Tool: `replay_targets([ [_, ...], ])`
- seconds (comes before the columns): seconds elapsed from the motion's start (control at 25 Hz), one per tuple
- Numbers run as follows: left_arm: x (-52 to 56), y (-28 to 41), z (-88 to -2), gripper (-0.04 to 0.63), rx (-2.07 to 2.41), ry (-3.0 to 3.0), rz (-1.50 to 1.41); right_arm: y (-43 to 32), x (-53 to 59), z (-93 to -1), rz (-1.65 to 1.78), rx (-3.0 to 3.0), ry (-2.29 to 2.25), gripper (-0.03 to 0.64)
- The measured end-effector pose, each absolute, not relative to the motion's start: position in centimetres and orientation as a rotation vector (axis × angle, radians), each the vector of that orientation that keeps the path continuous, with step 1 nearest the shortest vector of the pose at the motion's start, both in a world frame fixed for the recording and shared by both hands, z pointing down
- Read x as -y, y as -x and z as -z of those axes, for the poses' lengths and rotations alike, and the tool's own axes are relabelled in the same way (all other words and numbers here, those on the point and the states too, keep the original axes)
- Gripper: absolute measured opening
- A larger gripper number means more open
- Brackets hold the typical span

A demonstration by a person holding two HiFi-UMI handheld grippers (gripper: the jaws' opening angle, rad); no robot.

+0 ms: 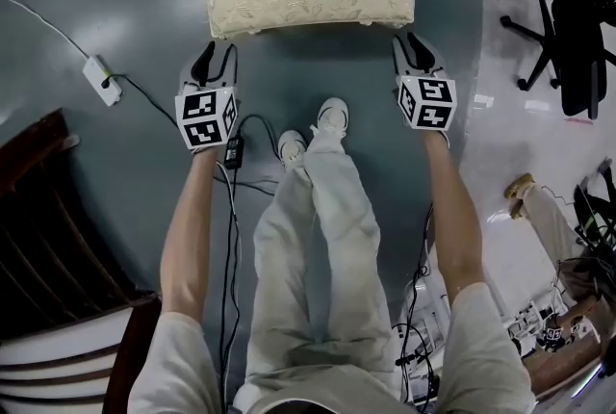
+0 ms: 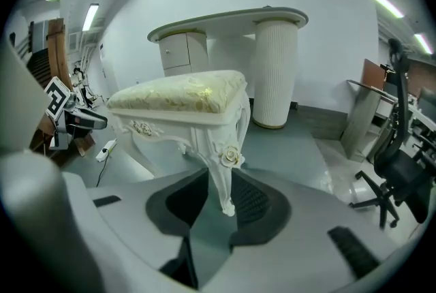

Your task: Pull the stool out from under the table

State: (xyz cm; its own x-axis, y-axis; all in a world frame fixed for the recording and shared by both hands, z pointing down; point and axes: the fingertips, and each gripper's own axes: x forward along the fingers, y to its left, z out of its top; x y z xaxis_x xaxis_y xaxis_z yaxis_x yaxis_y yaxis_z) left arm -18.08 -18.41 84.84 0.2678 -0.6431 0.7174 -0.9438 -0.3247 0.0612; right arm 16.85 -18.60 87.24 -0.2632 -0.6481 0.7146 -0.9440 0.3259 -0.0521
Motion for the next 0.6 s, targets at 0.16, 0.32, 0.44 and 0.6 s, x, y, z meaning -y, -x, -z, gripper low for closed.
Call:
replay_targets([
  [0.16,18.1,17.8,-81.3,0.082,1.446,-2.069,-0.799,-16.9,17.8,-83.8,-0.644,2.016,-1.415,0.048],
  [0.32,18.0,17.3,-77.9,0.036,1.445,-2.079,-0.77,-16.8,17.6,-80.3,-0.634,2.028,-1.437,0.002],
  [0.44,18.0,16.9,-75.1,0.023,1.44,-2.095,-0.744,-16.5,17.6,-77.6,-0.628,2.044,-1.442,-0.003],
  [0.6,17.7,16.1,-71.7,0.012,1.417,-2.139,-0.734,-15.4,17.0,-74.2,-0.591,2.084,-1.396,-0.003],
])
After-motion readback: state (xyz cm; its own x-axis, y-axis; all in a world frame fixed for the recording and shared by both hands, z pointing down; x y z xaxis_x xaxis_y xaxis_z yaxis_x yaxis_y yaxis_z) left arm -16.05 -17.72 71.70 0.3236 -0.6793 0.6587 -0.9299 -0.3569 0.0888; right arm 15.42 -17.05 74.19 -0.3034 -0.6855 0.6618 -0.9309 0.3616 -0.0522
